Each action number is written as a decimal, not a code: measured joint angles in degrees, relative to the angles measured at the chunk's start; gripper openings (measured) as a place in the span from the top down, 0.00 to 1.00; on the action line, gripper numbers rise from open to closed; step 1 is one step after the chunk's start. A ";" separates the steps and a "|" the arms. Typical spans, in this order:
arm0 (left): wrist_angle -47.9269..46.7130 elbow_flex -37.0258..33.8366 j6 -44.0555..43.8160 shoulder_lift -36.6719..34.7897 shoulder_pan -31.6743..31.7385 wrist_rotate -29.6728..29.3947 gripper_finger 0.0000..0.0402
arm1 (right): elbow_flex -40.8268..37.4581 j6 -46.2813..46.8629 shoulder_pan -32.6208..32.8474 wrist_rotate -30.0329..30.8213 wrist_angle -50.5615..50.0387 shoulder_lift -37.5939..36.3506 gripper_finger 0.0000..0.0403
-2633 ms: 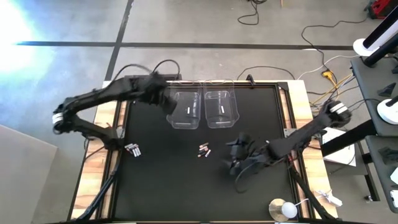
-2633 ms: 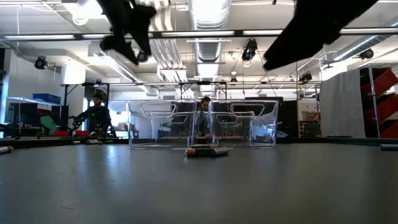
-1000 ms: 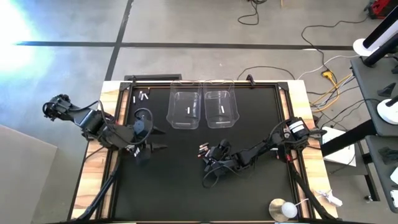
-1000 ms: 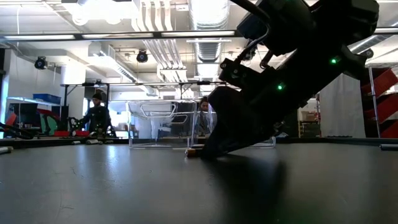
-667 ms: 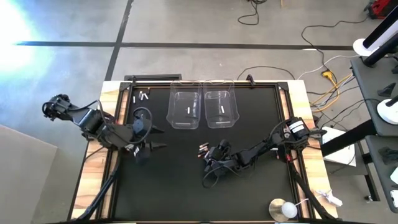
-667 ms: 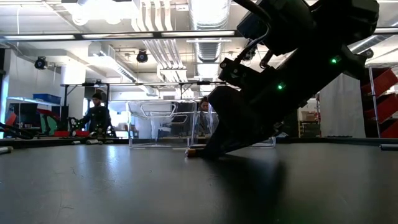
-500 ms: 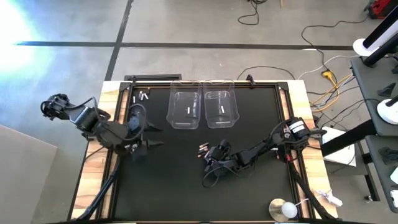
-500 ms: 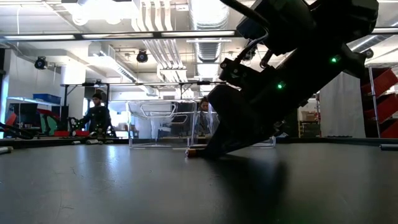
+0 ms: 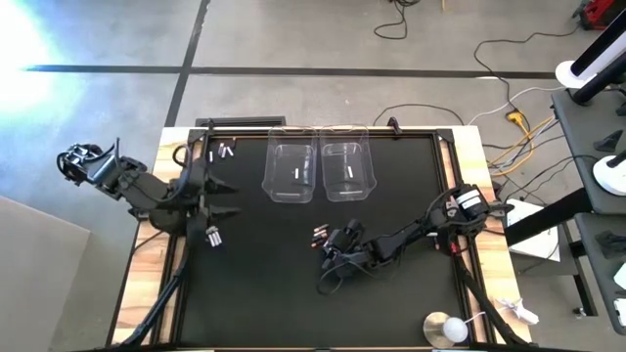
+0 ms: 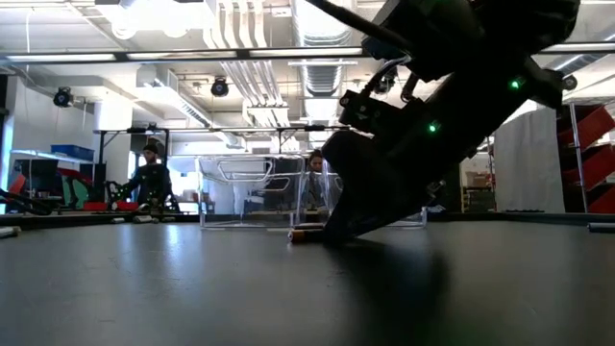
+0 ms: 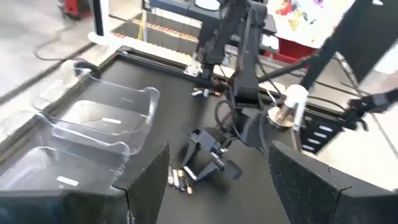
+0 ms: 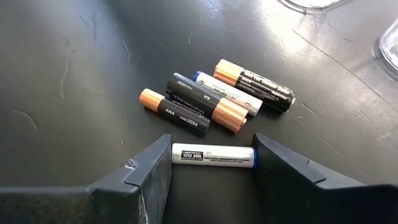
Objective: Sort batteries
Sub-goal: Put the white battery into the right transparent bin
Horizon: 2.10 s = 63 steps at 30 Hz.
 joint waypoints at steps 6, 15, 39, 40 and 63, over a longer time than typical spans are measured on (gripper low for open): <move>-0.04 0.00 1.07 -0.06 0.00 -0.34 0.37 | 4.18 3.47 -0.11 -4.20 -12.89 -2.04 0.49; 0.43 0.00 5.80 -1.18 0.00 -0.79 0.37 | 18.76 -0.92 -0.72 -9.44 -44.41 -8.39 0.50; 7.26 0.00 11.02 -6.95 0.07 -12.97 0.37 | 37.13 -52.14 -37.72 -29.01 -53.78 -8.64 0.53; 7.62 0.00 11.02 -6.93 0.07 -13.01 0.37 | 36.70 -53.17 -39.05 -31.02 -53.88 -8.07 0.52; 9.01 0.00 6.17 -3.88 2.04 -35.98 0.37 | 35.39 -72.66 -50.14 -41.25 -49.31 6.45 0.51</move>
